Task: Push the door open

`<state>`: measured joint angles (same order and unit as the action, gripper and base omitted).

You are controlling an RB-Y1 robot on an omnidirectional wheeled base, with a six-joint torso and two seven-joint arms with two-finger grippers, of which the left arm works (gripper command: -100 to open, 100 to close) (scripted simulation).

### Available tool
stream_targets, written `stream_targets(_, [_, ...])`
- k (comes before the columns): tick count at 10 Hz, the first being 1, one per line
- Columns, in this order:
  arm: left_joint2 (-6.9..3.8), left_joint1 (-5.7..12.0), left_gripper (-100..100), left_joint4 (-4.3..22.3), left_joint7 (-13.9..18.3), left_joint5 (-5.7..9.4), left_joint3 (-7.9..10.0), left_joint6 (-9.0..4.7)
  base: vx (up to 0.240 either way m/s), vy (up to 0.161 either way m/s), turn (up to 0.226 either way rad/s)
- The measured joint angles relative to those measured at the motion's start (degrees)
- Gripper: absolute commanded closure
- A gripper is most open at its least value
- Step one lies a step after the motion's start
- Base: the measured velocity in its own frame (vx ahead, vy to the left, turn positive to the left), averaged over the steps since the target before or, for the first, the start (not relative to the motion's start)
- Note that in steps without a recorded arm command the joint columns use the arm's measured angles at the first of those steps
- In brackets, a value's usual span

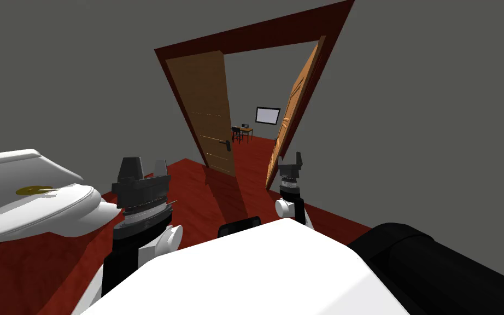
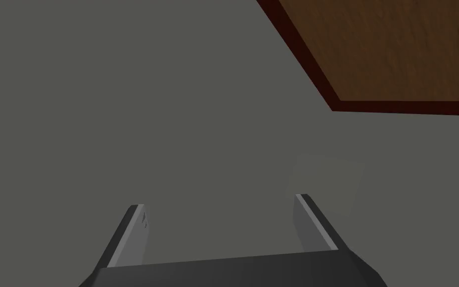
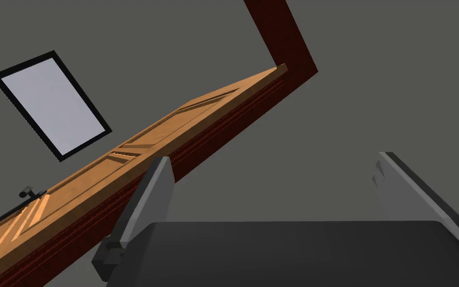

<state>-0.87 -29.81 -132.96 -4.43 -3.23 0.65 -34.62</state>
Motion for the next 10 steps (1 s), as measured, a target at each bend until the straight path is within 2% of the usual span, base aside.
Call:
stream_targets(3, [-0.69, 2.35, -100, 3.57, 0.58, -0.03, -0.05, 0.35, 0.102, 0.051, -0.051])
stream_targets(5, [-1.24, 4.38, -100, 6.87, 1.06, -0.05, -0.09, 0.49, 0.125, 0.065, -0.036])
stream_targets(7, [-1.64, 5.37, -100, 9.16, 1.54, -0.05, -0.24, 0.44, 0.090, 0.056, -0.037])
stream_targets(10, [-2.01, 8.29, -100, 13.14, 2.01, -0.26, -0.54, 1.18, 0.079, 0.058, -0.042])
